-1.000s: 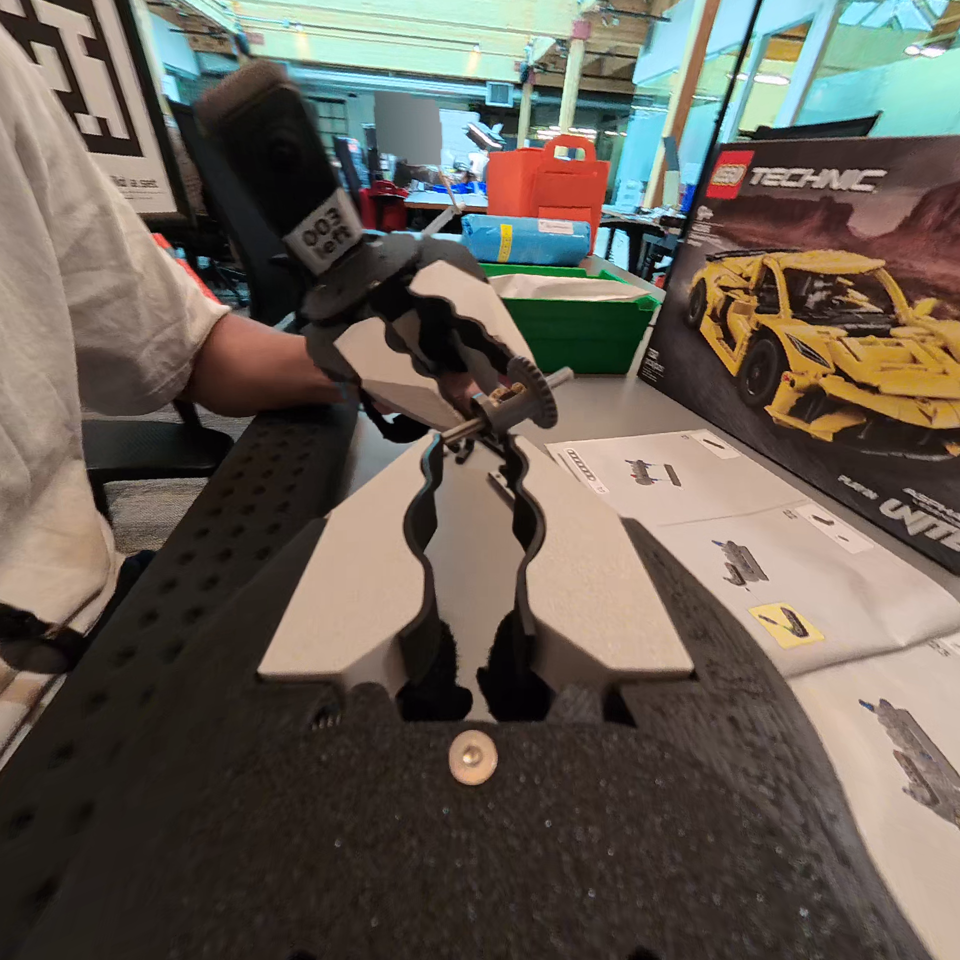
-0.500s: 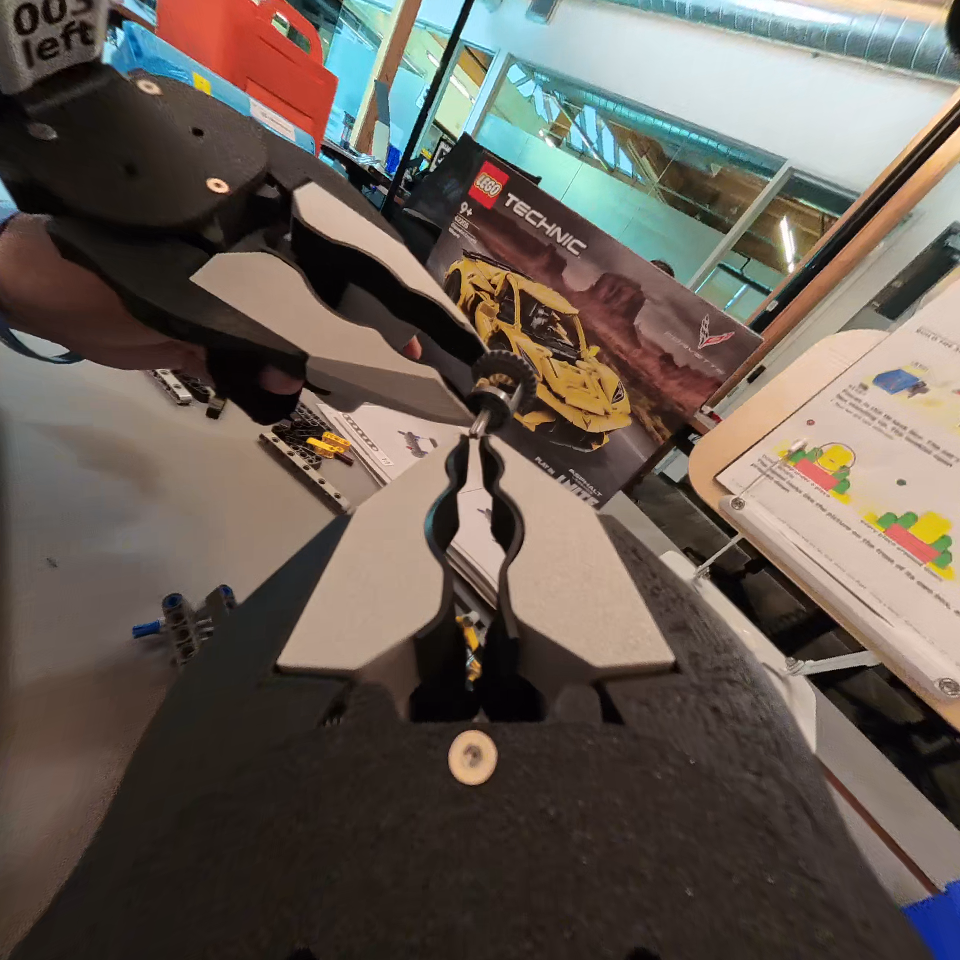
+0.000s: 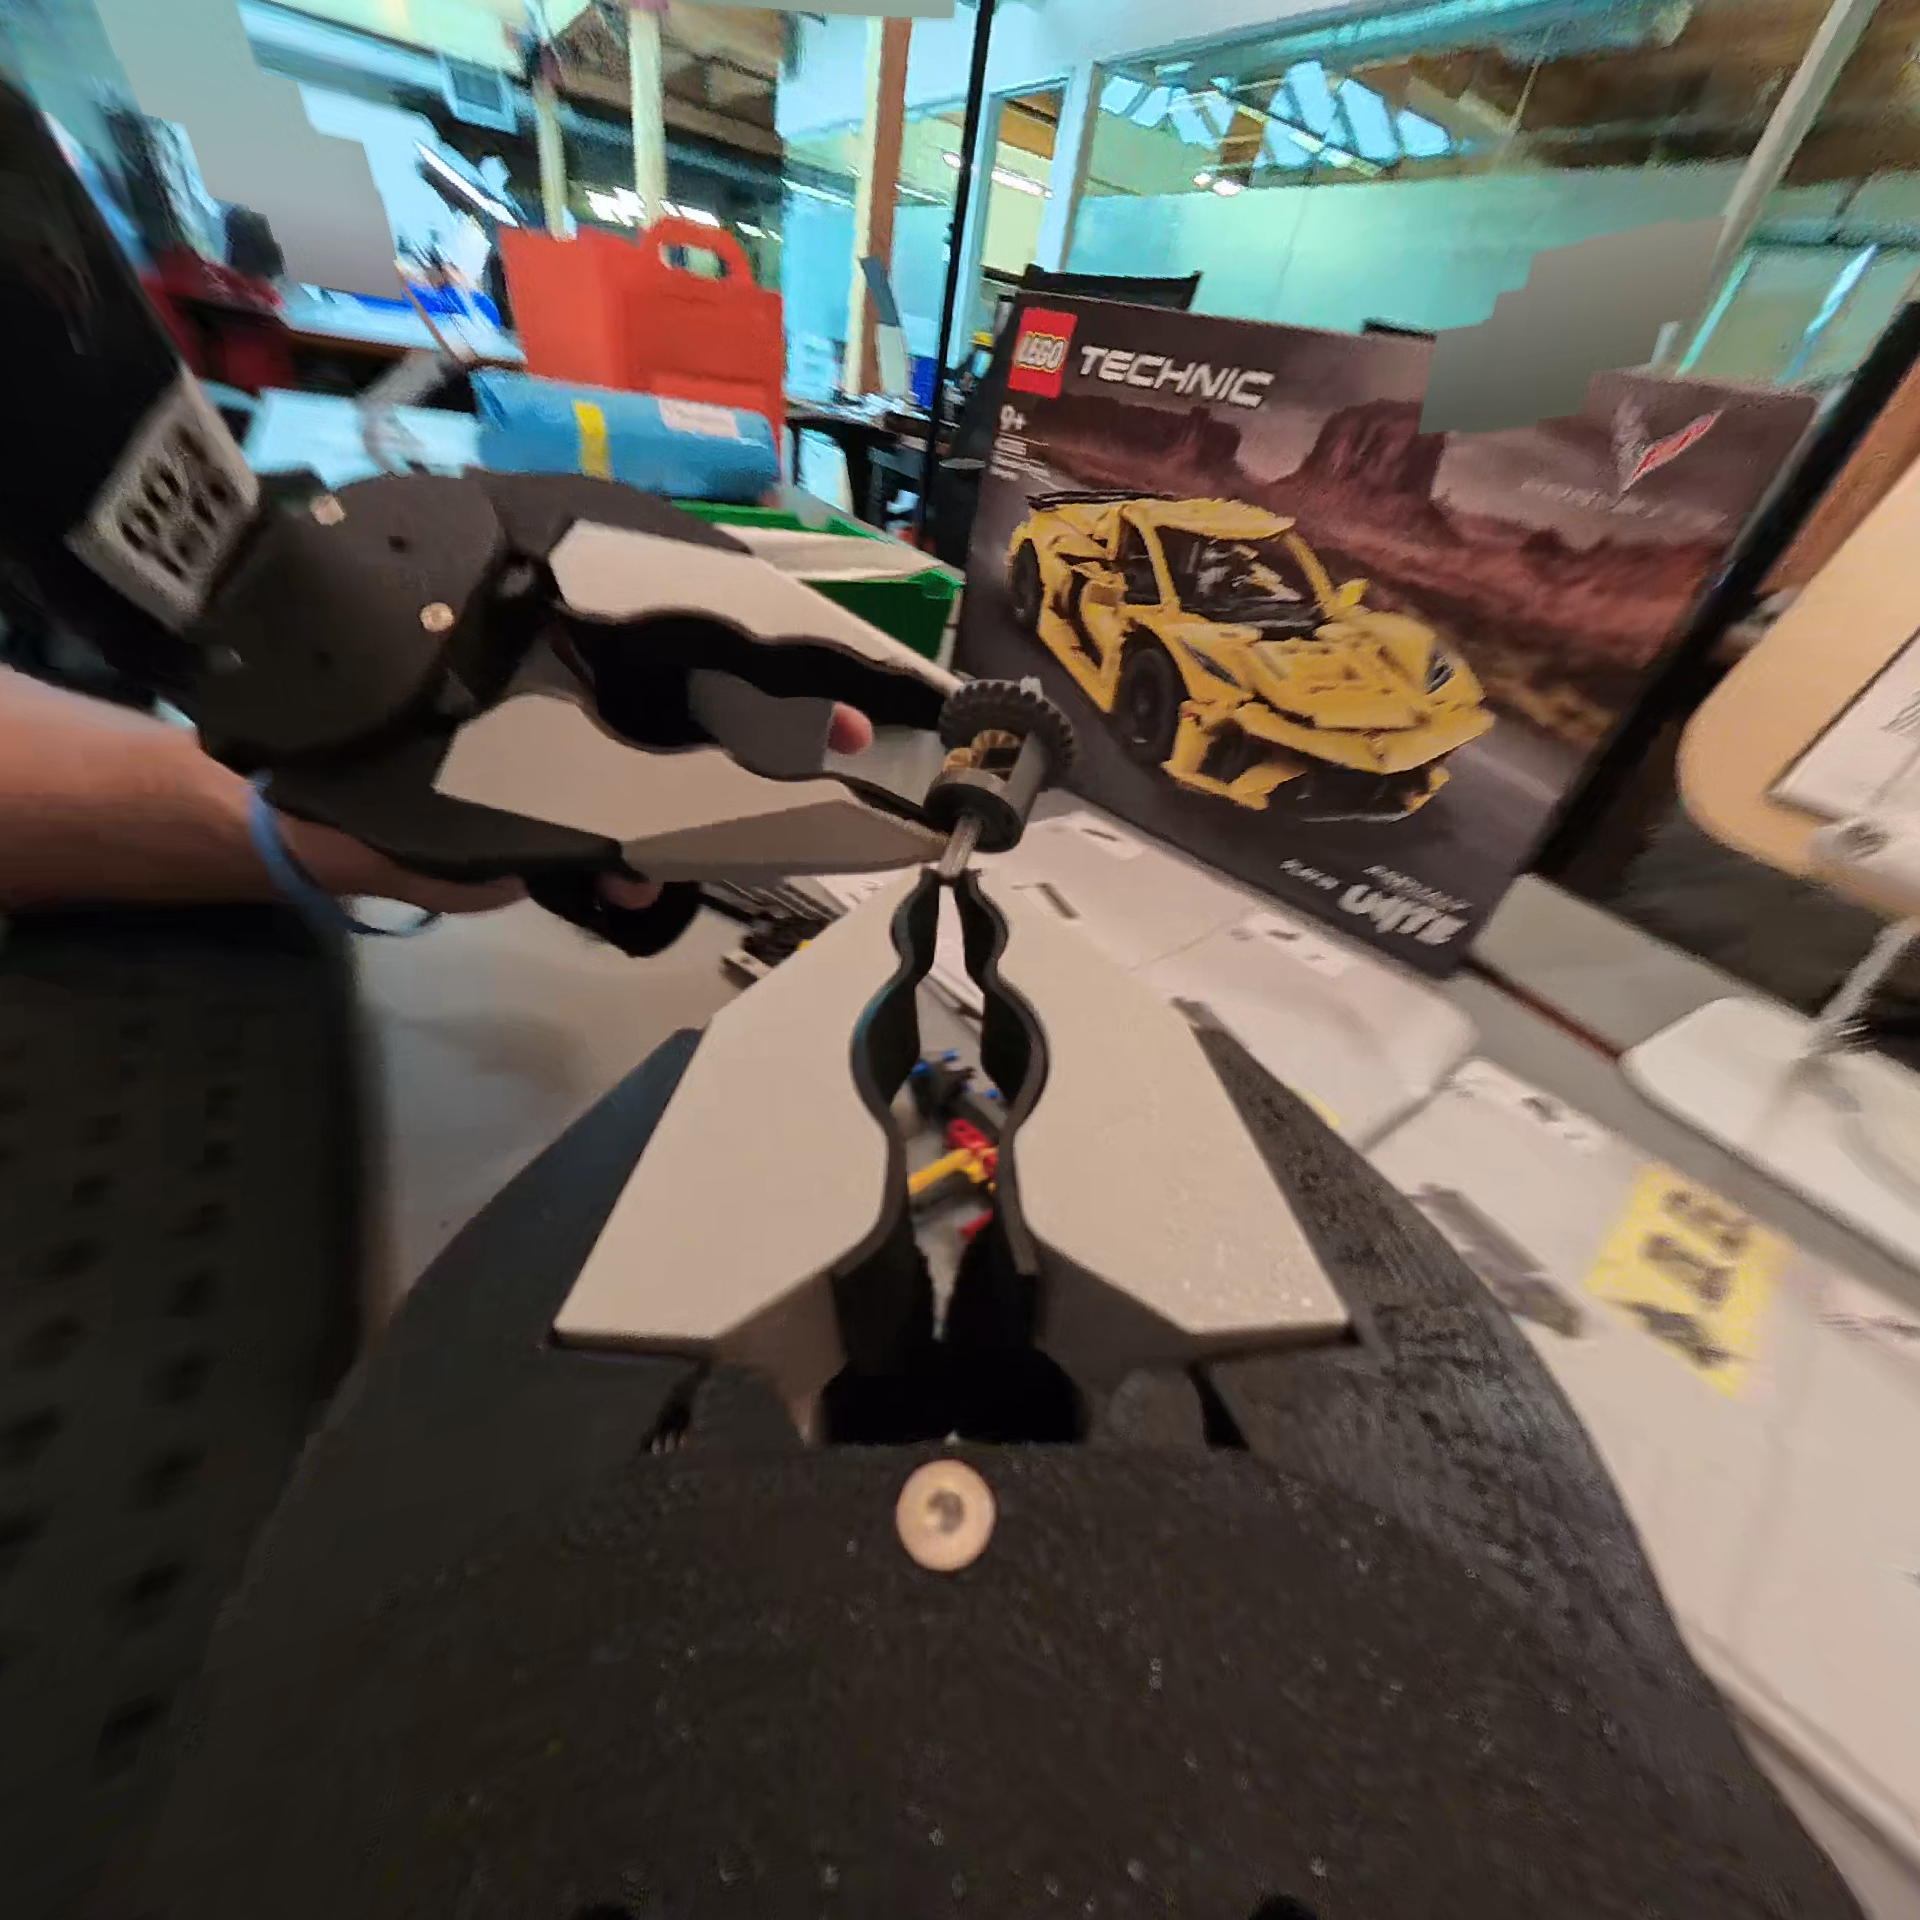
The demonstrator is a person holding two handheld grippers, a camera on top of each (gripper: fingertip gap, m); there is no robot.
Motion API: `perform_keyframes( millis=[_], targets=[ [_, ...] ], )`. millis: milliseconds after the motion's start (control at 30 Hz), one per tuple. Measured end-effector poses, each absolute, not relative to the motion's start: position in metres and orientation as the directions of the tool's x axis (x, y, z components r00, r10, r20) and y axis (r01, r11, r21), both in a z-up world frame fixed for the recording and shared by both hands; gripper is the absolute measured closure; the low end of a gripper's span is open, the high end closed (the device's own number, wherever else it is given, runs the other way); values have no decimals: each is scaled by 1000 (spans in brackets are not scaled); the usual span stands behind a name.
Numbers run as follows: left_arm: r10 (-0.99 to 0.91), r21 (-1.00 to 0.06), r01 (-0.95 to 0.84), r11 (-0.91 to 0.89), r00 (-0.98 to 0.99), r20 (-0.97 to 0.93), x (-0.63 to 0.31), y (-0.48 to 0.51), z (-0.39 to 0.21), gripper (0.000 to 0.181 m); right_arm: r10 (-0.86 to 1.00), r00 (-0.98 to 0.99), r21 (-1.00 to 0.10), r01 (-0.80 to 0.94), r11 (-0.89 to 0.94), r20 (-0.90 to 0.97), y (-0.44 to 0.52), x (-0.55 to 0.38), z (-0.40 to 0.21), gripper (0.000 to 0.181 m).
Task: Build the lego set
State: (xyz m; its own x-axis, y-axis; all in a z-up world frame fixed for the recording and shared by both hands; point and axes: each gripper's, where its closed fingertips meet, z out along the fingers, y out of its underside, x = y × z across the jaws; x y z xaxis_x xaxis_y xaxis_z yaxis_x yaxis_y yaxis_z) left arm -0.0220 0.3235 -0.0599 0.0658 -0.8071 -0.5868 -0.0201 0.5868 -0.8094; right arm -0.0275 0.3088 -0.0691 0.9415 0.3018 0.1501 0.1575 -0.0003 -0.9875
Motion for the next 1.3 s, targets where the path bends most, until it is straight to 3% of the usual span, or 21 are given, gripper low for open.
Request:
perform_keyframes(
  millis=[200, 433, 533, 700, 800, 867, 967, 1033, 1100, 1300],
  targets=[
    [-793, -795, 2, 607, 66, -606, -23, 320, -59, 158, 492, 812, -949, -274, -157, -316, 305, -33, -68, 178],
    [-781, -782, 29, 623, 77, -620, -24, 317, -54, 158, 573, 341, -629, -644, -435, -745, 299, -38, -61, 179],
    [-786, -788, 25, 616, 85, -612, -24, 319, -55, 158, 573, 338, -623, -657, -424, -747, 301, -35, -60, 178],
    [-812, -816, 5, 578, 102, -574, -23, 328, -56, 158, 525, 719, -888, -404, -219, -456, 308, -28, -71, 165],
    [-807, -813, -12, 583, 114, -580, -22, 333, -58, 158, 466, 845, -964, -250, -93, -264, 309, -23, -68, 160],
    [-775, -780, 2, 625, 118, -621, -22, 330, -58, 158, 503, 807, -947, -307, -91, -310, 306, -27, -63, 159],
    [-705, -708, 28, 706, 125, -698, -23, 323, -58, 158, 543, 696, -877, -438, -197, -470, 307, -28, -65, 142],
    [-648, -646, 60, 761, 121, -752, -25, 314, -59, 159, 573, 628, -836, -503, -218, -527, 305, -27, -59, 144],
    [-601, -592, 111, 798, 101, -793, -27, 304, -60, 159, 615, 562, -812, -531, -243, -552, 298, -29, -54, 158],
    [-608, -594, 199, 780, 14, -794, -31, 289, -64, 159, 656, 461, -782, -516, -349, -597, 286, -34, -58, 173]
  ],
)
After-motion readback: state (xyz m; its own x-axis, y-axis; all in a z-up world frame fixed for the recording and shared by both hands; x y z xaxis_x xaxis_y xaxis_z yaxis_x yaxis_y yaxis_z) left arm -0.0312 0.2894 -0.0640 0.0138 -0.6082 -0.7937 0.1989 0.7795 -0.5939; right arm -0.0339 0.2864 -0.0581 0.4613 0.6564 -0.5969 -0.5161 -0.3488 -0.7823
